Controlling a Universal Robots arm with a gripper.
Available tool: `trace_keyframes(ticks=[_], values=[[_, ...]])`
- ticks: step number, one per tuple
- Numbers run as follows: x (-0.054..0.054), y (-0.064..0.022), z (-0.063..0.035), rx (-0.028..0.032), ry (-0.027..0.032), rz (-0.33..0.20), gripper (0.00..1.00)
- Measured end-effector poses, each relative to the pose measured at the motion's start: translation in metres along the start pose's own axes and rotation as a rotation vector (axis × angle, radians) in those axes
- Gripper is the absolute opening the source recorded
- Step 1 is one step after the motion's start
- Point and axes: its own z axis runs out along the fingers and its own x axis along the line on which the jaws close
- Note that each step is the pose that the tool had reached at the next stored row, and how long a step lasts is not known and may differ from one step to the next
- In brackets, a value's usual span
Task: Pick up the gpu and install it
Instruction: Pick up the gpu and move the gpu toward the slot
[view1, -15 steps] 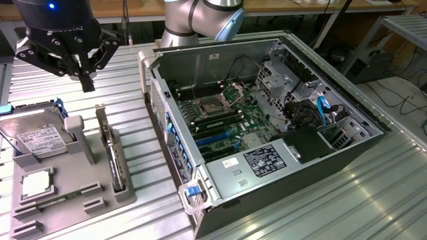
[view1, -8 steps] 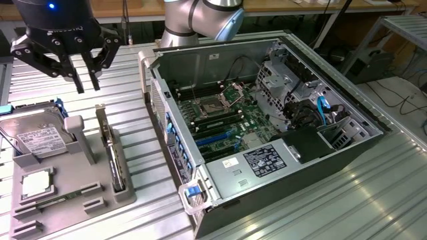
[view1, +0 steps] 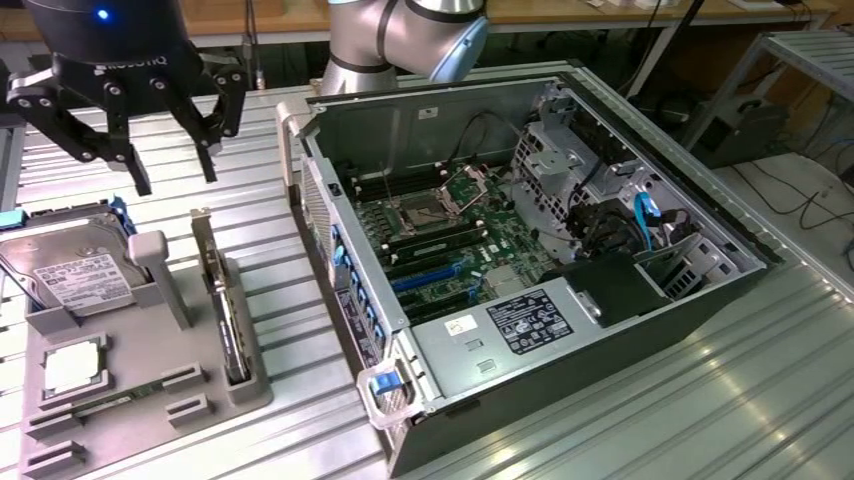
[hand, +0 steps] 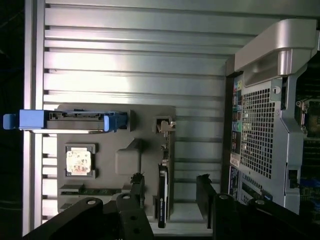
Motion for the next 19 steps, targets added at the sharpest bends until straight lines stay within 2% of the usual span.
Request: trace_keyframes(ticks=[1,2,3,8,12,19], values=[[0.000,-0.0023,0.0002,0.0085,0.0004,0.000,0.54],[0.000,-0.0046,0.0006,0.0122,0.0004,0.000,0.54],[0.000,-0.0077,0.0020,0.0131,0.0006,0.000,0.54],[0.001,-0.0138,0.0111,0.0134,0.0008,0.000,0.54],[0.002,-0.0288,0.0173,0.0131,0.0005,0.000,0.54],[0.002,-0.0301,0.0326,0.0138,0.0002,0.026,0.54]])
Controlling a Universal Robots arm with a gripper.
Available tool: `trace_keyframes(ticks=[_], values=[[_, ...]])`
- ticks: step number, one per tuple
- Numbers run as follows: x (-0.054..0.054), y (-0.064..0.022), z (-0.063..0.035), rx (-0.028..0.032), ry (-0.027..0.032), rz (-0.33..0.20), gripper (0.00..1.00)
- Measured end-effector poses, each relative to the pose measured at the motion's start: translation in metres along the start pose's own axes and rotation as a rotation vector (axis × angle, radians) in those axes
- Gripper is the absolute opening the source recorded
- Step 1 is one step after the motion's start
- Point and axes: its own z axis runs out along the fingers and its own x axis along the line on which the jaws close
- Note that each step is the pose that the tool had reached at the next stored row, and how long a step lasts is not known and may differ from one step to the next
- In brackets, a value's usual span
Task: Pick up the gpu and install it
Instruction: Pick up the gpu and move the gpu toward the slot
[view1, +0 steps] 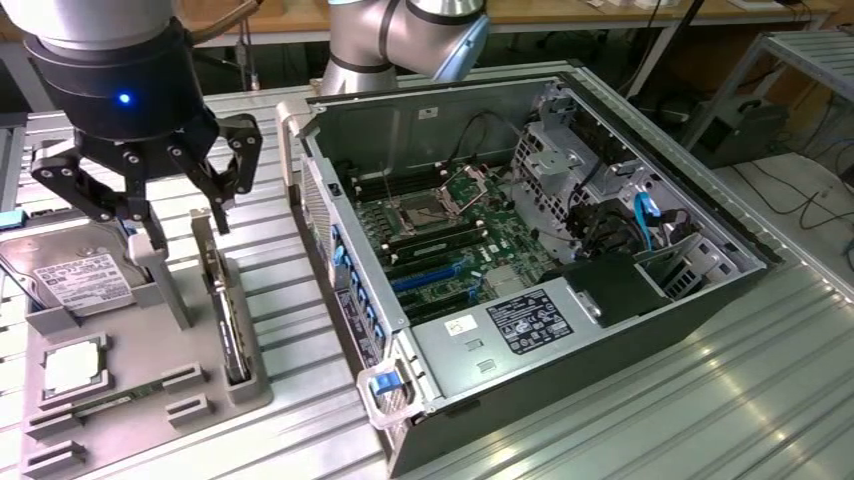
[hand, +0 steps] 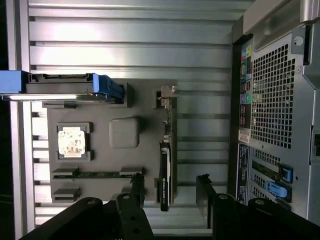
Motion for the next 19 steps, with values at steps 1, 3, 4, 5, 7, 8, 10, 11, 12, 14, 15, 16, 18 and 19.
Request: trace_keyframes(ticks=[1,3,4,5,7,8,10,11,12,14,15,16,18,19], values=[[0.000,-0.0008,0.0017,0.0000,0.0000,0.000,0.54],[0.000,-0.0032,0.0054,0.0000,0.0000,0.000,0.54],[0.000,-0.0043,0.0073,-0.0001,-0.0001,0.000,0.54],[0.000,-0.0052,0.0092,-0.0001,-0.0001,0.000,0.54],[0.000,-0.0066,0.0142,-0.0002,0.0002,-0.007,0.54],[-0.001,-0.0074,0.0177,-0.0004,0.0005,-0.017,0.54],[-0.002,-0.0086,0.0213,-0.0005,0.0007,-0.027,0.54],[-0.002,-0.0093,0.0232,-0.0007,0.0006,-0.028,0.54],[-0.002,-0.0101,0.0250,-0.0007,0.0007,-0.029,0.54],[-0.002,-0.0120,0.0287,-0.0008,0.0007,-0.030,0.54],[-0.003,-0.0129,0.0306,-0.0008,0.0007,-0.031,0.54],[-0.003,-0.0134,0.0324,-0.0008,0.0006,-0.031,0.54],[-0.003,-0.0137,0.0358,-0.0008,0.0007,-0.031,0.54],[-0.004,-0.0137,0.0378,-0.0007,0.0007,-0.031,0.54]])
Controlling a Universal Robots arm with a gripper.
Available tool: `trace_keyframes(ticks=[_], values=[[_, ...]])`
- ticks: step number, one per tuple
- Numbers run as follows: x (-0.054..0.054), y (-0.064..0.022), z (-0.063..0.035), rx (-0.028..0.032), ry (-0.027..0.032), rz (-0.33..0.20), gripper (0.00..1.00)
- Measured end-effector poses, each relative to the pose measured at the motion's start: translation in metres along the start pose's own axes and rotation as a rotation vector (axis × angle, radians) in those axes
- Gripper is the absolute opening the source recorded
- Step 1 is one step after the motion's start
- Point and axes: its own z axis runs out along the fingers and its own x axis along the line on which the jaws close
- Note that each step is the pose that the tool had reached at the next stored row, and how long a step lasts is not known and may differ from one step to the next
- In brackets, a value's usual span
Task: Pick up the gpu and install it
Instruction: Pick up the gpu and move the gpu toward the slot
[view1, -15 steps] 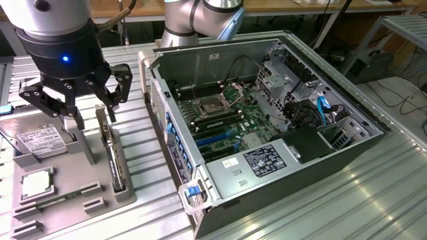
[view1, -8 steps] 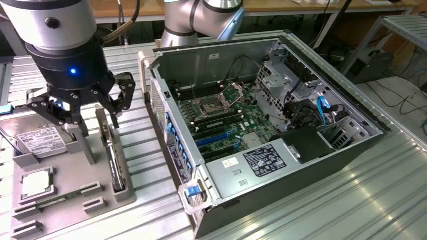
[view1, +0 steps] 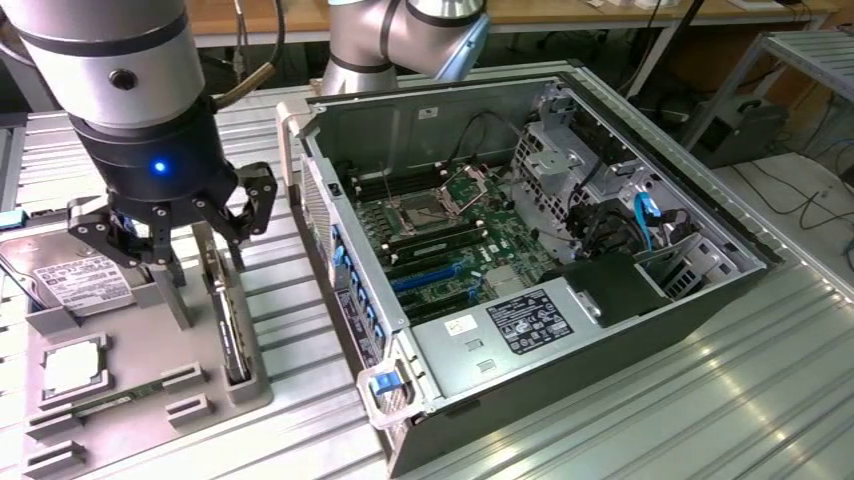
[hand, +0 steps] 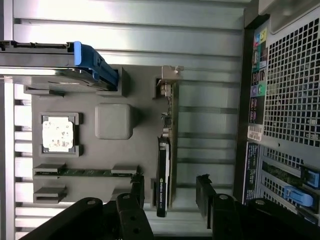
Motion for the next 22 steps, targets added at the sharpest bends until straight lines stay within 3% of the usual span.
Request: trace_keyframes(ticks=[22], values=[[0.000,-0.0016,0.0411,-0.0001,0.0000,0.000,0.54]])
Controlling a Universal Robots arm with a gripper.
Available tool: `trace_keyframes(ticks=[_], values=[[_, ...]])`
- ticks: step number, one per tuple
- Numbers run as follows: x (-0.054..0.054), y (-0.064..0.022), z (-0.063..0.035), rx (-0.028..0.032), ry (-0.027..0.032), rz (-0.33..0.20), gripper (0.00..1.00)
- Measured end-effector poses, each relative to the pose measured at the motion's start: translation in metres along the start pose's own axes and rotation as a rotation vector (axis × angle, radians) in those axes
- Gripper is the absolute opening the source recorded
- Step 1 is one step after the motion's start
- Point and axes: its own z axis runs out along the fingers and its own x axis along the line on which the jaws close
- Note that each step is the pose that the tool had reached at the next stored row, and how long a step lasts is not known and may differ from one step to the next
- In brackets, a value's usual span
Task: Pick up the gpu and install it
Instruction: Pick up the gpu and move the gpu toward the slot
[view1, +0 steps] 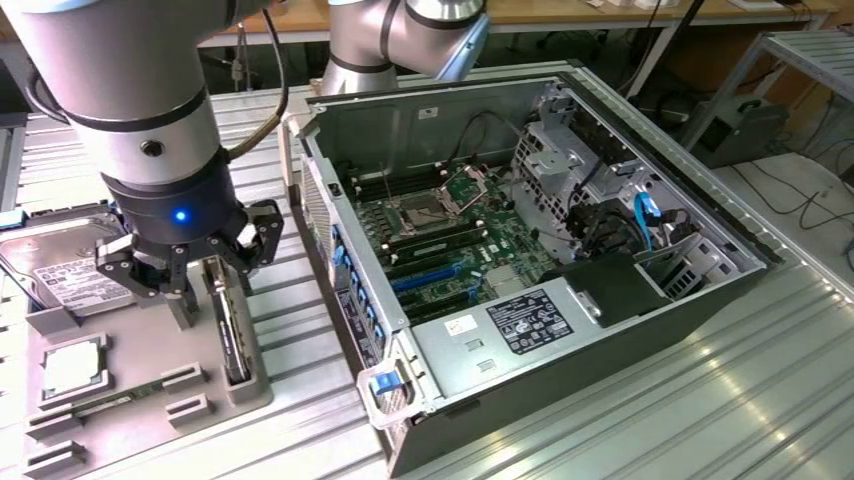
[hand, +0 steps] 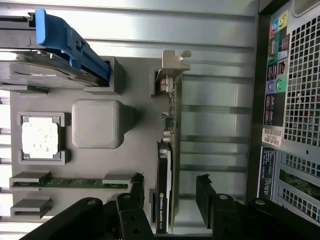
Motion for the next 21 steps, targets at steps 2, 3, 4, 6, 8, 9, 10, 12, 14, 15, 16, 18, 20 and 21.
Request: trace_keyframes(ticks=[2,3,4,6,8,9,10,12,14,15,16,18,20,21], values=[[0.000,-0.0003,0.0036,0.0000,0.0000,0.000,0.54],[0.000,-0.0004,0.0055,0.0000,0.0000,0.000,0.54],[0.000,-0.0005,0.0072,0.0001,0.0001,0.000,0.54],[0.000,-0.0007,0.0109,0.0000,0.0000,0.000,0.54],[0.000,-0.0010,0.0152,0.0000,0.0000,0.000,0.54],[0.000,-0.0011,0.0169,0.0001,0.0001,0.000,0.54],[0.000,-0.0012,0.0188,0.0001,0.0001,0.000,0.54],[0.001,-0.0015,0.0226,0.0001,0.0001,0.000,0.54],[0.001,-0.0017,0.0263,0.0000,0.0000,0.000,0.54],[0.001,-0.0018,0.0280,0.0000,0.0000,0.000,0.54],[0.001,-0.0019,0.0299,0.0001,0.0000,0.000,0.54],[0.001,-0.0021,0.0335,0.0000,0.0000,0.000,0.54],[0.001,-0.0023,0.0370,0.0001,0.0001,0.000,0.54],[0.001,-0.0024,0.0388,0.0001,0.0001,0.000,0.54]])
